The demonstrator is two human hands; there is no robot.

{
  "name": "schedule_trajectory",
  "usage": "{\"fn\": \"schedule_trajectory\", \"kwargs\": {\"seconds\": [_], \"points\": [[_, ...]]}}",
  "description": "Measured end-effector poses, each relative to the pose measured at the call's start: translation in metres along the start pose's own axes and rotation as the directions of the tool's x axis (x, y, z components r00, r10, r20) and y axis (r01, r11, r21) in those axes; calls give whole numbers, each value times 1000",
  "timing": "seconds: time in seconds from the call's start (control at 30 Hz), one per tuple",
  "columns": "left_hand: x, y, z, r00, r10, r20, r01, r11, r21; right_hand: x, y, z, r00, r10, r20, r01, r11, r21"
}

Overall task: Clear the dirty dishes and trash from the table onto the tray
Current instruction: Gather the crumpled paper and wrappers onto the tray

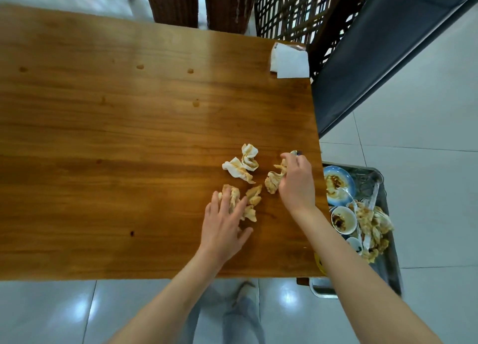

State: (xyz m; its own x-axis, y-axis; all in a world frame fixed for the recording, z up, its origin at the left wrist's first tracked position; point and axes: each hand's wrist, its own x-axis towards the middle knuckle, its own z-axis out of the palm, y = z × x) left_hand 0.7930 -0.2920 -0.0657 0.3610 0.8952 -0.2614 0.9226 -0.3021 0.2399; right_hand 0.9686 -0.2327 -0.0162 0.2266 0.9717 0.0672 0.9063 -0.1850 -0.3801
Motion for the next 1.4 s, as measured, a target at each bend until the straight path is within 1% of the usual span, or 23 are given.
{"fn": "schedule_trajectory", "kwargs": {"seconds": [0.07,0.17,0.23,0.3,0.4,0.47,0.57,0.63,0.67,0.73,0.77,0.8,0.83,0.93,1.0,1.07,1.13,1.2,1.3,1.4], "points": [[4,5,2,993,7,-120,-7,1000,-2,6,7,6,998,-69,0,69,998,-11],[12,9,9,950,48,-309,-56,998,-17,9,17,16,992,-124,12,124,992,-10],[14,11,11,928,25,-371,-44,998,-42,8,23,23,991,-137,-5,136,990,-42],[16,12,13,916,7,-401,-27,999,-44,7,30,28,990,-139,6,139,987,-86],[18,14,13,905,-35,-424,10,998,-62,4,41,32,981,-165,104,176,979,-106],[17,15,11,896,-69,-439,28,995,-99,0,47,34,972,-196,132,210,972,-108],[12,14,4,882,-105,-460,31,986,-166,-3,51,37,965,-232,122,239,970,-47],[6,13,-1,860,-113,-498,12,980,-201,-6,53,38,958,-260,124,261,965,9],[2,13,-5,840,-139,-525,9,970,-243,-5,55,38,958,-267,103,264,964,39],[-3,10,-12,782,-277,-558,45,919,-392,-2,59,34,968,-252,17,249,963,100],[-2,10,-15,755,-356,-551,75,881,-466,3,61,32,971,-237,-25,238,964,116],[1,11,-17,745,-404,-531,95,852,-515,8,63,29,975,-218,-46,222,968,115],[8,15,-19,756,-403,-515,96,847,-522,15,65,28,979,-198,-47,202,974,102],[37,36,-17,831,-247,-498,44,923,-383,38,72,25,990,-139,-37,140,989,52],[52,47,-14,868,-224,-444,64,936,-347,51,74,23,995,-96,-33,98,994,43],[60,53,-6,878,-257,-404,108,928,-357,62,75,24,996,-83,-26,84,996,21],[63,56,1,887,-256,-385,138,942,-307,70,75,26,994,-106,-13,106,994,-16],[65,57,5,894,-262,-363,176,951,-252,76,72,28,992,-124,26,126,991,-53],[65,58,6,891,-275,-361,203,953,-225,80,69,33,988,-122,91,128,990,-63],[66,57,6,895,-264,-360,197,957,-213,79,68,36,987,-145,61,147,989,-28]]}}
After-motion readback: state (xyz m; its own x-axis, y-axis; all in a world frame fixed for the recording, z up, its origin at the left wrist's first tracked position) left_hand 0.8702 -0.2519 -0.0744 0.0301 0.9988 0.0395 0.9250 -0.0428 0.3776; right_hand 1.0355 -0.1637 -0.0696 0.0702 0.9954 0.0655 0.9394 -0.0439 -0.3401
